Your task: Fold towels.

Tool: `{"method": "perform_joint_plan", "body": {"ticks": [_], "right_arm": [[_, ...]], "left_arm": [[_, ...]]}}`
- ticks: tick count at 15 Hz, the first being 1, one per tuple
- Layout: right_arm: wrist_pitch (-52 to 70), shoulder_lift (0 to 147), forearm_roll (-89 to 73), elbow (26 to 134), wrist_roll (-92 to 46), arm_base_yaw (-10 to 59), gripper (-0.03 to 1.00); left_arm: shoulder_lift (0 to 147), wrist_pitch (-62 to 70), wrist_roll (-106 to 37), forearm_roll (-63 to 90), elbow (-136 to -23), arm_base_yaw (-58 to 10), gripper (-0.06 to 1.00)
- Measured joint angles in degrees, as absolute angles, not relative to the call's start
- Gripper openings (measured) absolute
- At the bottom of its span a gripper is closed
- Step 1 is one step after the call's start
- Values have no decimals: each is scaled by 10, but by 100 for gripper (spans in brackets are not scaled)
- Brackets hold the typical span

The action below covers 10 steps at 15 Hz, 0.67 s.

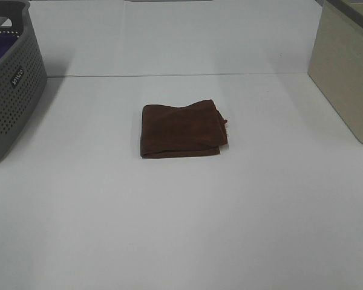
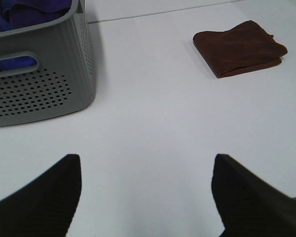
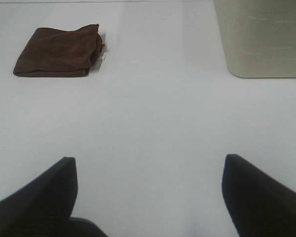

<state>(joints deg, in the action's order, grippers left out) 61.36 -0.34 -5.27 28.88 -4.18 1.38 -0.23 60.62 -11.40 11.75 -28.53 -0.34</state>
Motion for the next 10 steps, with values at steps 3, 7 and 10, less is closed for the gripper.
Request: {"method": "perform_joint_plan", "body": {"ticks": [3, 7, 10], "right_arm": [[614, -3, -53, 289, -42, 14, 76], [614, -3, -53, 289, -42, 14, 76], [614, -3, -53, 289, -42, 14, 76]], "left_arm": [[-2, 606, -114, 117, -285, -3, 71], [-2, 606, -114, 117, -285, -3, 71], [-2, 606, -114, 117, -285, -3, 71]]}}
